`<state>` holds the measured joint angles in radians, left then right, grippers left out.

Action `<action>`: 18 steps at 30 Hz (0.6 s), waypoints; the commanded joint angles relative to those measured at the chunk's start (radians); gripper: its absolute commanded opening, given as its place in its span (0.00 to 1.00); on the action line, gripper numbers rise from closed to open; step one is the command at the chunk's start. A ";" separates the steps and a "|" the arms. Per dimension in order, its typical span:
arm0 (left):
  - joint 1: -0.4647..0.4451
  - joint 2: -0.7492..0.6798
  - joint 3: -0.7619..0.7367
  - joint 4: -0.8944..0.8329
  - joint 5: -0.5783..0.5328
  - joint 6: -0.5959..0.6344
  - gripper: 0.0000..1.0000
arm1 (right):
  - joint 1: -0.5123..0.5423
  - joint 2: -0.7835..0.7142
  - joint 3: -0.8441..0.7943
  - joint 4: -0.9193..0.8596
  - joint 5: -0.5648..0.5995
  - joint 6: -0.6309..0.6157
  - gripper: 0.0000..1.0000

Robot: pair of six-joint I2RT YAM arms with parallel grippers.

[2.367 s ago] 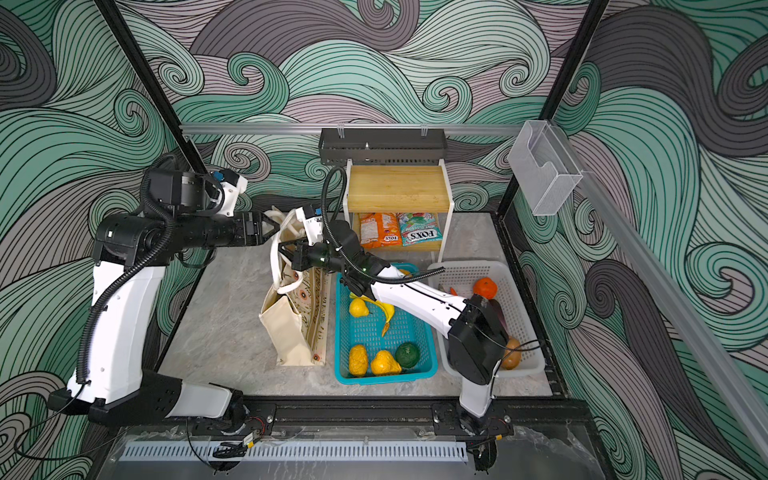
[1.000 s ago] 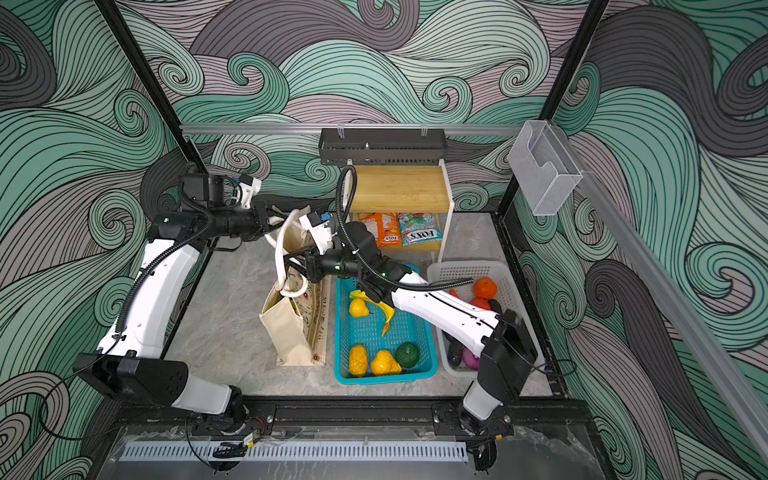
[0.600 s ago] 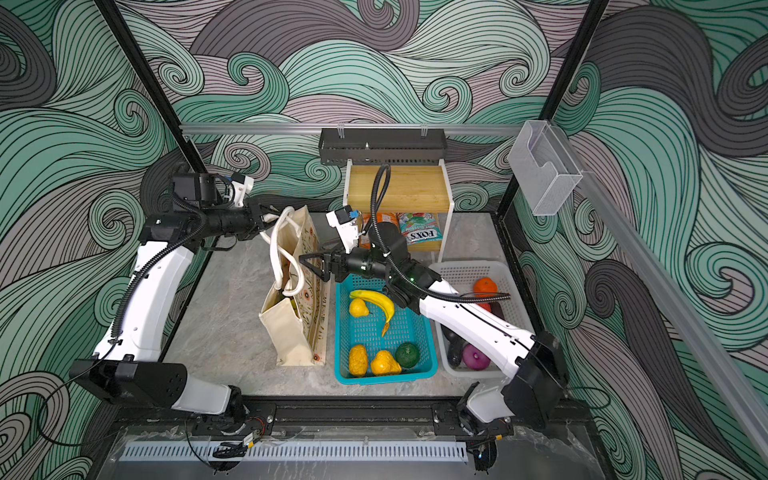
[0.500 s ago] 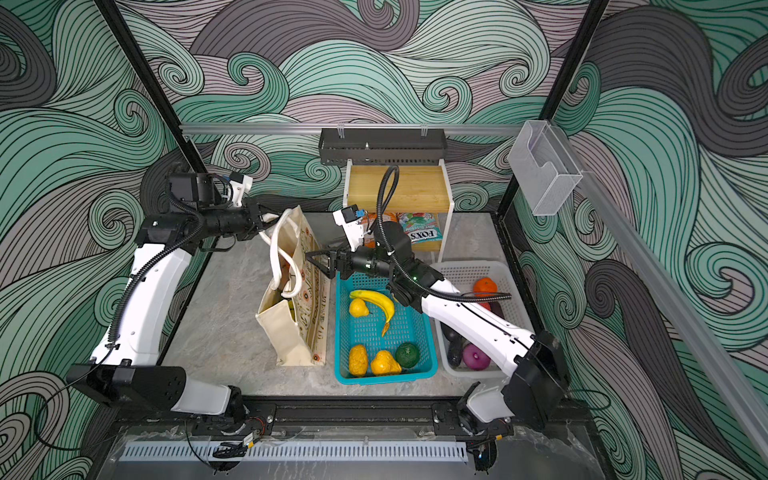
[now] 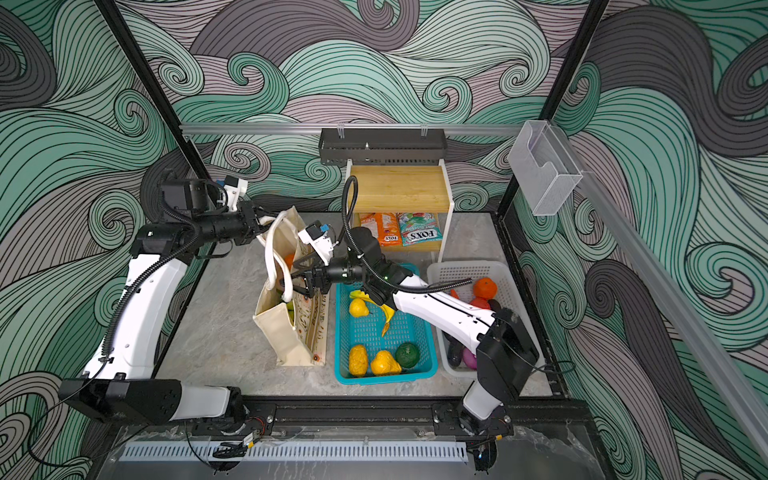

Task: Place the food into the grocery bag and tie it

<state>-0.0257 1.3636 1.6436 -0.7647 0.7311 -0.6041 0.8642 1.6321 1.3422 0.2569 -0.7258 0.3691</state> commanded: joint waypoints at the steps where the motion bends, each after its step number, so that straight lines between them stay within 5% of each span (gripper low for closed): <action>1: 0.016 -0.045 -0.001 0.093 0.058 -0.028 0.00 | 0.013 0.036 0.045 0.101 -0.070 -0.014 0.84; 10: 0.028 -0.072 -0.056 0.134 0.076 -0.053 0.00 | 0.038 0.106 0.107 0.168 -0.031 0.023 0.99; 14: 0.029 -0.085 -0.072 0.137 0.077 -0.054 0.00 | 0.044 0.149 0.136 0.229 0.020 0.039 0.89; 18: 0.030 -0.090 -0.085 0.134 0.077 -0.052 0.00 | 0.048 0.170 0.165 0.251 0.089 0.077 0.69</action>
<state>-0.0002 1.3067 1.5505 -0.6796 0.7643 -0.6514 0.9062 1.7912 1.4651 0.4450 -0.7086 0.4183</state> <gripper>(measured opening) 0.073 0.709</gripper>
